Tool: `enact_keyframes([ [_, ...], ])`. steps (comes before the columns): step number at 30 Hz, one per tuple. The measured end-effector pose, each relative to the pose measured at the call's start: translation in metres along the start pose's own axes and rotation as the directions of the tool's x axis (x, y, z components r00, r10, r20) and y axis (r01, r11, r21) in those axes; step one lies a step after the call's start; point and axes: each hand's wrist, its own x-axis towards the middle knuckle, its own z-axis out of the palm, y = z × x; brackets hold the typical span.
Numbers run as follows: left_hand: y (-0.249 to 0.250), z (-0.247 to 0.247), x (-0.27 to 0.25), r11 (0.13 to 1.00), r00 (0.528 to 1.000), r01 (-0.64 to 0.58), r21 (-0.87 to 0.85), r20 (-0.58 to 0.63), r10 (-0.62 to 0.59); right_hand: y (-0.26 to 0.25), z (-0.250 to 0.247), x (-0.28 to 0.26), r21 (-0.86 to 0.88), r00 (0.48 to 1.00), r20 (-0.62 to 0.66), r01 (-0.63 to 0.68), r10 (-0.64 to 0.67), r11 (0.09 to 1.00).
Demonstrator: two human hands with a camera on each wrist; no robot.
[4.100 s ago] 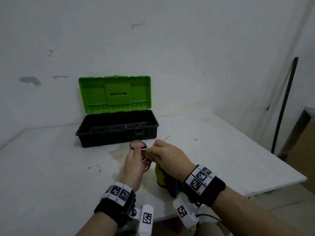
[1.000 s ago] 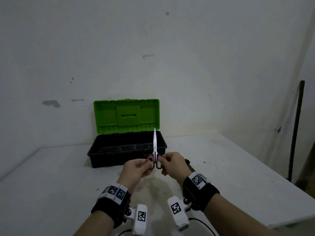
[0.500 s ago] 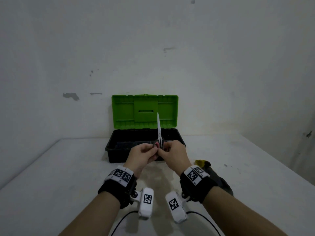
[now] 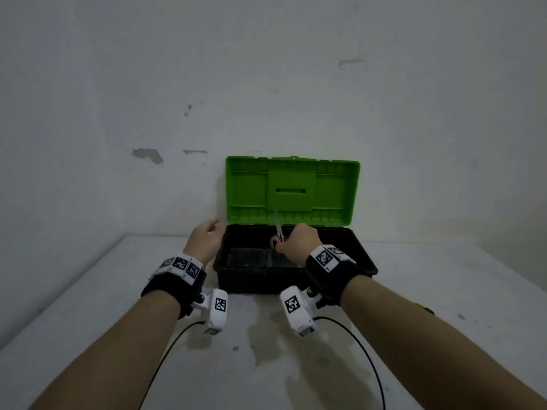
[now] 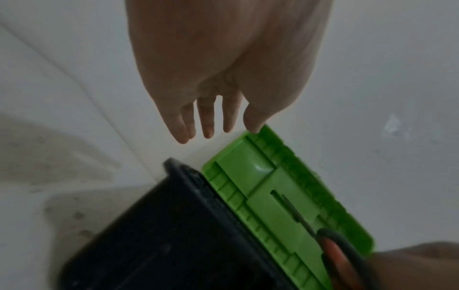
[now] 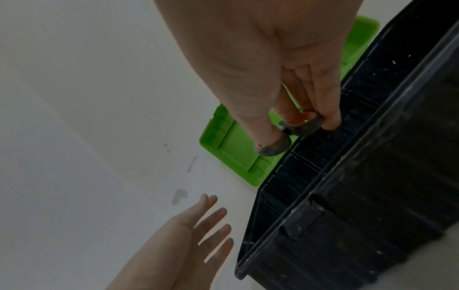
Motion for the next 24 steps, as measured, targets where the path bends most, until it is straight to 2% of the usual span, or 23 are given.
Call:
enact_keyframes([
  [3,-0.029,0.003,0.013,0.997,0.997,0.073,0.004,0.024,-0.073,-0.017,0.021,0.018,-0.143,0.996,0.085,0.002,0.010,0.990],
  [5,-0.048,0.009,0.019,0.987,0.989,0.136,-0.085,0.073,-0.130,-0.026,0.033,0.026,-0.231,0.994,0.112,0.016,0.011,0.973],
  [7,-0.060,0.012,0.021,0.970,0.981,0.182,-0.163,0.104,-0.166,-0.031,0.046,0.033,-0.221,0.982,0.189,0.038,0.004,0.975],
  [15,-0.078,0.014,0.026,0.957,0.986,0.150,-0.249,0.103,-0.128,-0.044,0.088,0.052,-0.333,0.944,0.328,0.162,-0.048,0.929],
  [17,-0.080,0.014,0.027,0.958,0.988,0.135,-0.254,0.101,-0.113,-0.049,0.094,0.057,-0.283,0.925,0.377,0.157,-0.041,0.946],
  [19,-0.082,0.014,0.028,0.957,0.989,0.131,-0.259,0.101,-0.108,-0.051,0.109,0.076,-0.361,0.921,0.389,0.170,-0.017,0.917],
  [20,-0.083,0.014,0.029,0.956,0.989,0.132,-0.263,0.105,-0.108,-0.050,0.116,0.087,-0.377,0.928,0.372,0.133,0.018,0.917],
  [21,-0.082,0.013,0.029,0.957,0.988,0.134,-0.257,0.109,-0.109,-0.054,0.115,0.088,-0.411,0.927,0.373,0.136,0.030,0.901],
  [24,-0.082,0.012,0.029,0.965,0.989,0.116,-0.234,0.116,-0.090,-0.066,0.099,0.062,-0.345,0.889,0.457,0.195,-0.017,0.918],
])
